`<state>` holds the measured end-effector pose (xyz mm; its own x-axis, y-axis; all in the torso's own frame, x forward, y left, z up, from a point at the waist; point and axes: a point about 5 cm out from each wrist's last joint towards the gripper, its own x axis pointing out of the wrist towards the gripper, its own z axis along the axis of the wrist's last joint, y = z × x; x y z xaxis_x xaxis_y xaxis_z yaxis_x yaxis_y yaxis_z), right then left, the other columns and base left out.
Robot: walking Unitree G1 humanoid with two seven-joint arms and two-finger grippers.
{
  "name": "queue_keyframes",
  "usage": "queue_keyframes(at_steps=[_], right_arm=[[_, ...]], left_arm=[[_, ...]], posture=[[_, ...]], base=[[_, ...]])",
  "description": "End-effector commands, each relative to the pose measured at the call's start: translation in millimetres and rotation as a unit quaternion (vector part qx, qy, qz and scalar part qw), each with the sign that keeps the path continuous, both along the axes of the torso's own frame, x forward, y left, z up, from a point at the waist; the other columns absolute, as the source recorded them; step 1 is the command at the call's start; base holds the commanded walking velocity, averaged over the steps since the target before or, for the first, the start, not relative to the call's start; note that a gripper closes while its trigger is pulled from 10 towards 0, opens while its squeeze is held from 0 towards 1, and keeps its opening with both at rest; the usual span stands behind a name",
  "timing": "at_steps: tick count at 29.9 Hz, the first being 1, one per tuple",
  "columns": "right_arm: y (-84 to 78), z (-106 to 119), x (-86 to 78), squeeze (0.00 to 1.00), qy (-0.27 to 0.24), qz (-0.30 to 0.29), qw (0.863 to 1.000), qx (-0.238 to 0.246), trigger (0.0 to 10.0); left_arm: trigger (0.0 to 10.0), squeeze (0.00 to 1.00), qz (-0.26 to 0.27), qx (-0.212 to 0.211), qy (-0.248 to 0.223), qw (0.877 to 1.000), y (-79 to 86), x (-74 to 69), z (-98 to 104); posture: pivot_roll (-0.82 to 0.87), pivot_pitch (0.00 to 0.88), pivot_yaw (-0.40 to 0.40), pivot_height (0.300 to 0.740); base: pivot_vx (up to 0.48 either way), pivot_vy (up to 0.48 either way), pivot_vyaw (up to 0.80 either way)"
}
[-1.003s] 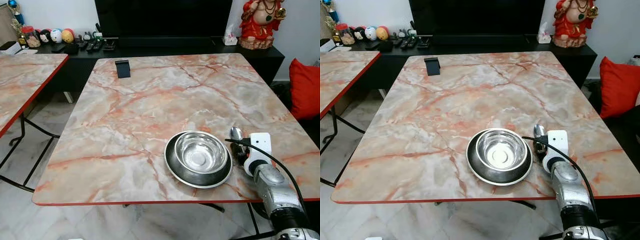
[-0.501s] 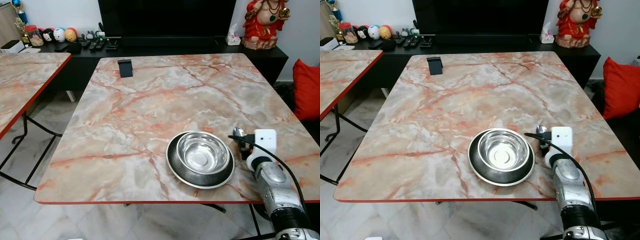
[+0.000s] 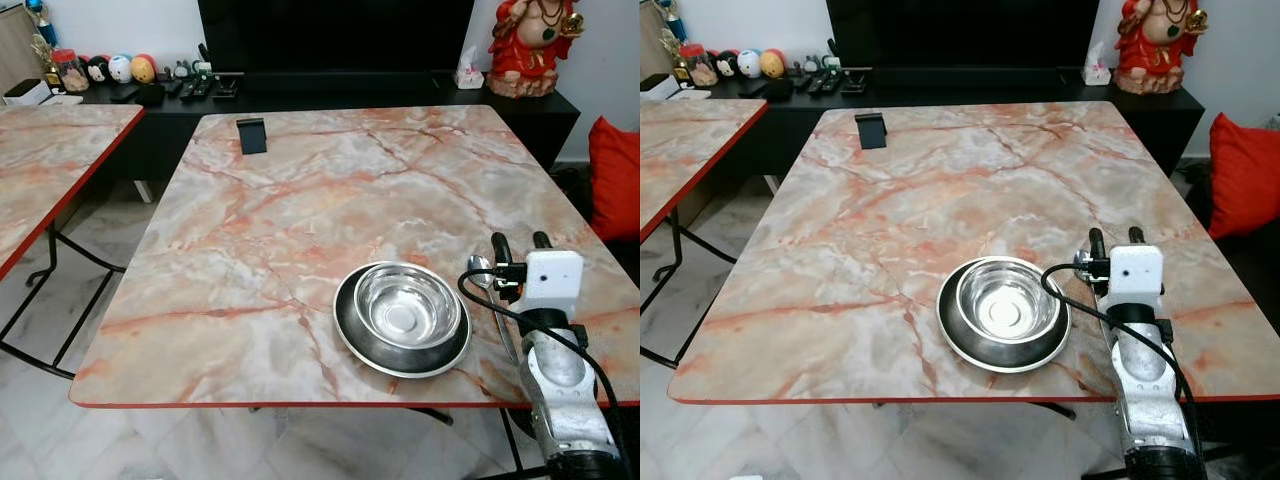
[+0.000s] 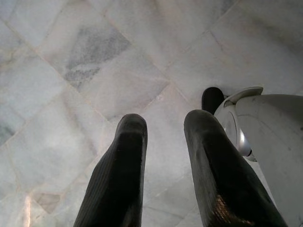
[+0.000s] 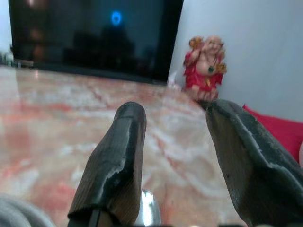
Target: Setting the table
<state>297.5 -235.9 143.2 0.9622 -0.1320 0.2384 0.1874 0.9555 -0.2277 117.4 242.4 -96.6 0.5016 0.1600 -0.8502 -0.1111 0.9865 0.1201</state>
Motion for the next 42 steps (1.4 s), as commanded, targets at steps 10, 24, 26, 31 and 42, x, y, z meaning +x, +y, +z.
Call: queue_keyframes(at_steps=[10,24,26,31,42], right_arm=[[12.9,12.2,2.5,0.00,-0.018,0.020,1.000,0.003,10.0],[41.2,13.7,20.6,0.00,-0.005,0.084,0.996,0.004,10.0],[45.1,14.0,24.8,0.00,-0.003,0.090,0.996,0.006,10.0],[60.0,15.9,35.3,0.00,-0.004,0.115,0.993,0.012,10.0],[84.9,18.4,42.5,0.00,-0.010,0.151,0.988,0.032,10.0]], left_arm=[[10.0,0.00,-0.004,0.010,0.010,1.000,1.7,-9.5,-2.1],[10.0,0.00,0.027,0.009,0.003,1.000,1.6,-11.1,-2.5],[10.0,0.00,0.033,0.009,0.002,0.999,2.1,-11.0,-2.4],[10.0,0.00,0.043,0.011,-0.004,0.999,4.1,-8.7,-1.2],[10.0,0.00,0.045,0.015,-0.009,0.999,8.1,-6.2,0.7]], posture=[[-0.10,0.000,0.043,0.732],[-0.03,0.000,-0.021,0.732],[-0.02,0.000,-0.023,0.732],[0.00,0.000,-0.012,0.732],[-0.02,0.000,0.014,0.732]], base=[[0.000,0.000,0.00],[0.000,0.000,0.00],[0.000,0.000,0.00],[0.000,0.000,0.00],[0.000,0.000,0.00]])
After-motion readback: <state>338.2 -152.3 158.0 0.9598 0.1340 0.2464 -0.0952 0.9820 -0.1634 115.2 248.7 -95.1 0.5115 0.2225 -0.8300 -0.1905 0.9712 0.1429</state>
